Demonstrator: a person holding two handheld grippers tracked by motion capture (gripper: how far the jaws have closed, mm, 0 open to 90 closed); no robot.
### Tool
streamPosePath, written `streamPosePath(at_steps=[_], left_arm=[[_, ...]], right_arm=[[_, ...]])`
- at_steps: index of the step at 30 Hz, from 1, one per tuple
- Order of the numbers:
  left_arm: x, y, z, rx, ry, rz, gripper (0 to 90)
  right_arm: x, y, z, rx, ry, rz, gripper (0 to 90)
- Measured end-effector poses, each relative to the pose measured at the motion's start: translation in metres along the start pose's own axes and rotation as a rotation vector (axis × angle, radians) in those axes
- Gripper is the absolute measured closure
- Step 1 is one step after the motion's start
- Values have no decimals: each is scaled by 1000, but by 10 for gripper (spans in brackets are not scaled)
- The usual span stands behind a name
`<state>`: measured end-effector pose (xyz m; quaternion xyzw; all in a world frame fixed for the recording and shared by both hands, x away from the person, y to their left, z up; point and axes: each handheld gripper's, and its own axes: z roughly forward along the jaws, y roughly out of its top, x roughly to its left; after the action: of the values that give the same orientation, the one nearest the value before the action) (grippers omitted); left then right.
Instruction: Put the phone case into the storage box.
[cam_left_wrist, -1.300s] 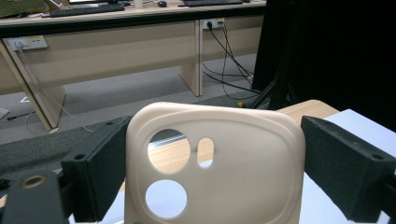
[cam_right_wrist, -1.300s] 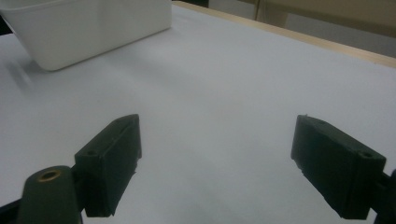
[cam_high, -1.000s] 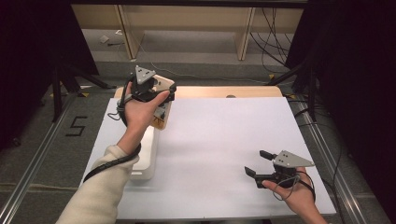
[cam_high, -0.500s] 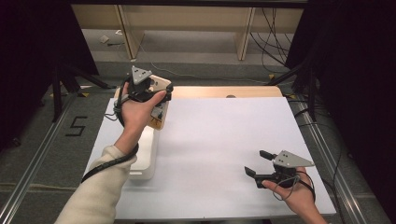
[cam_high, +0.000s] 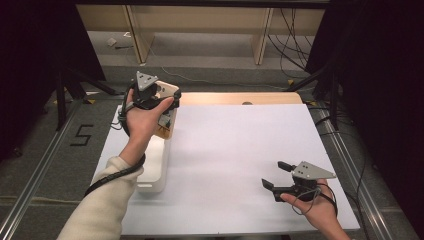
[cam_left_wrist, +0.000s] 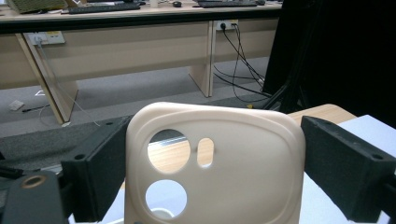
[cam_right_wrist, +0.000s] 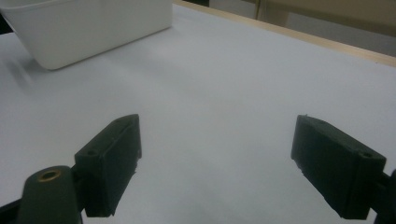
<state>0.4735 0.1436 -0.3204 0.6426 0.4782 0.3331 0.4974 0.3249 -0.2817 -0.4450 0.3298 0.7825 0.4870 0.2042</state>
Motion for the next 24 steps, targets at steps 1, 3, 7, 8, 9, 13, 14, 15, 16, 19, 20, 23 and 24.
streamPosePath(at_steps=[1,3,7,8,9,13,14,15,16,19,20,23,24], left_arm=[[1,0,0,1,2,0,113],[2,-1,0,2,5,-4,113],[5,0,0,2,11,-4,113],[5,0,-1,3,11,-5,113],[6,0,0,2,11,-8,113],[8,-1,0,5,15,-8,113],[8,-2,0,6,17,-9,112],[9,-2,0,7,18,-10,113],[9,-2,0,7,19,-10,113],[11,-2,-1,8,24,-13,113],[12,-2,0,7,26,-15,113],[13,-3,-1,7,29,-17,113],[14,-3,-1,7,30,-16,113]], right_arm=[[0,0,0,0,0,1,172],[0,0,0,1,-1,2,172],[0,0,0,1,0,1,172],[0,0,0,1,0,1,172],[0,0,0,1,0,2,172],[0,0,0,1,0,2,172],[0,0,0,1,1,2,172],[0,0,0,2,1,2,172],[0,0,0,2,1,1,172],[0,0,0,1,0,2,172],[0,0,0,1,1,3,172],[0,0,0,1,0,3,172],[0,0,0,1,0,3,172]])
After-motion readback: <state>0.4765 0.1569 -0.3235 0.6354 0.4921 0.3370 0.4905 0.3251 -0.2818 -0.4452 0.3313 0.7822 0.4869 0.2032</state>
